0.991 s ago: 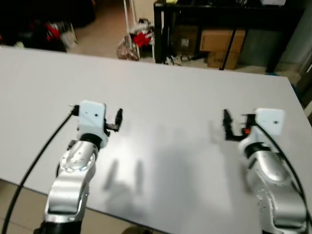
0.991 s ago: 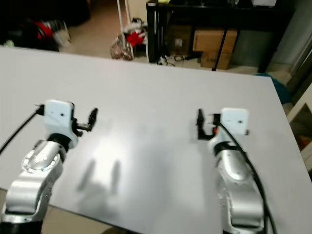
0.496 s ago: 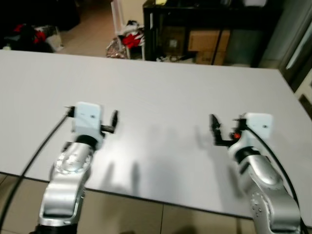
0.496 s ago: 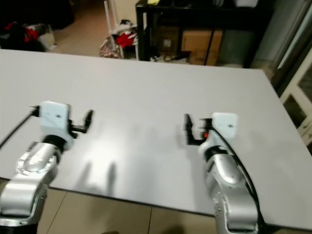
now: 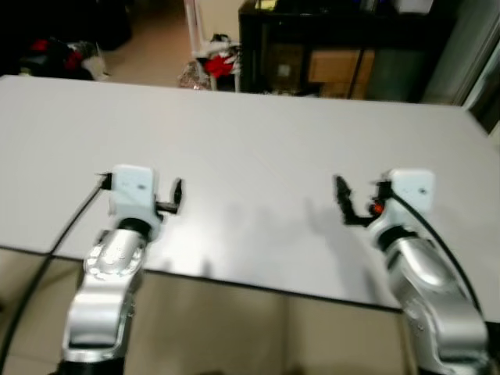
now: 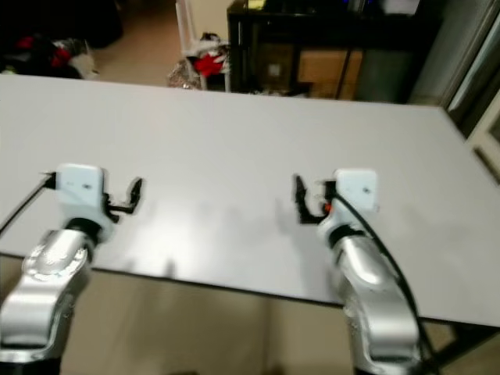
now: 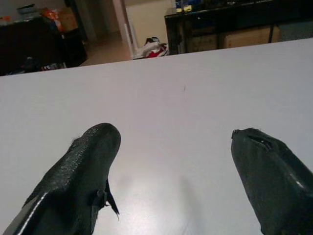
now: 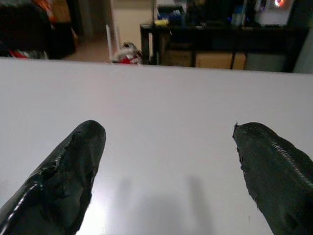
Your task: Setting the table
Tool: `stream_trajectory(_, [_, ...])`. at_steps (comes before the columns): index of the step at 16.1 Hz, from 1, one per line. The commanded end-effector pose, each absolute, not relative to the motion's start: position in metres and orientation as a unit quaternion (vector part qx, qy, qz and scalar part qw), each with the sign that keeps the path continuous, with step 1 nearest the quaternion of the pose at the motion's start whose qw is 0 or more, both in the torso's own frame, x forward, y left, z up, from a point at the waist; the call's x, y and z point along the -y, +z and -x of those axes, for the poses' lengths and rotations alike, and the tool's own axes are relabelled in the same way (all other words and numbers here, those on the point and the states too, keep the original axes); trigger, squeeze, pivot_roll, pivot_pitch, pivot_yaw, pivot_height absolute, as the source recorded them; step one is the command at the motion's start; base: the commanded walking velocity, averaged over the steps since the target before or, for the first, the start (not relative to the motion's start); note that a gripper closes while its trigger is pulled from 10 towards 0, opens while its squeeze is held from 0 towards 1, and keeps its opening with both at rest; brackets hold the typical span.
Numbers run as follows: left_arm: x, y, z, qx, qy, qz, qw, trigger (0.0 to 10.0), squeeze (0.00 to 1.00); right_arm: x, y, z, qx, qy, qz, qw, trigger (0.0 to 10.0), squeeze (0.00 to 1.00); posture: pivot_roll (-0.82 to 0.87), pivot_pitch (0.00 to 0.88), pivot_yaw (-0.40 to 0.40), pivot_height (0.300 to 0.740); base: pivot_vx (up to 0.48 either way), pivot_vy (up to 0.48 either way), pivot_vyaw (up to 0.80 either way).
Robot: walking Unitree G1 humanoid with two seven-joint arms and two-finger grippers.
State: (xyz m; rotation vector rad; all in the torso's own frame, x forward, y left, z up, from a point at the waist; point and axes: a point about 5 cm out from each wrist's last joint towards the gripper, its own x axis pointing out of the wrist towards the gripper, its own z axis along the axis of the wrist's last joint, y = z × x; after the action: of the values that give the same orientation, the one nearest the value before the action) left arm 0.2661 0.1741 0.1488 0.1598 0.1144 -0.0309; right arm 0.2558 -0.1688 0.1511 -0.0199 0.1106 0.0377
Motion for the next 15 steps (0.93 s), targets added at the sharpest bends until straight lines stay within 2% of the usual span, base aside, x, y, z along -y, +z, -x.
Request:
stream_trajectory(1, [-0.18,0.151,-0.267,-0.057,-0.002,-0.084,0.995,10.0,0.0,0.165,0.151,-0.256,-0.058,0.026,0.009,0.998,10.0,0.0,0.08,0.0,0.033,0.74,0.0,0.349,0.0])
stream_trajectory(5, [-0.18,0.153,-0.263,-0.055,-0.001,-0.081,0.995,10.0,0.0,0.162,0.154,-0.259,-0.059,0.033,-0.009,0.998,10.0,0.0,0.1,0.0,0.027,0.74,0.0,0.349,0.0])
stream_trajectory(7, [-0.18,0.154,-0.263,-0.054,0.002,-0.084,0.995,10.0,0.0,0.159,0.152,-0.259,-0.06,0.045,0.01,0.997,10.0,0.0,0.1,0.0,0.023,0.74,0.0,0.349,0.0])
stream_trajectory(15, [-0.182,0.162,-0.262,-0.05,0.002,-0.098,0.994,10.0,0.0,0.152,0.151,-0.261,-0.06,0.054,-0.006,0.997,10.0,0.0,0.13,0.0,0.039,0.74,0.0,0.351,0.76])
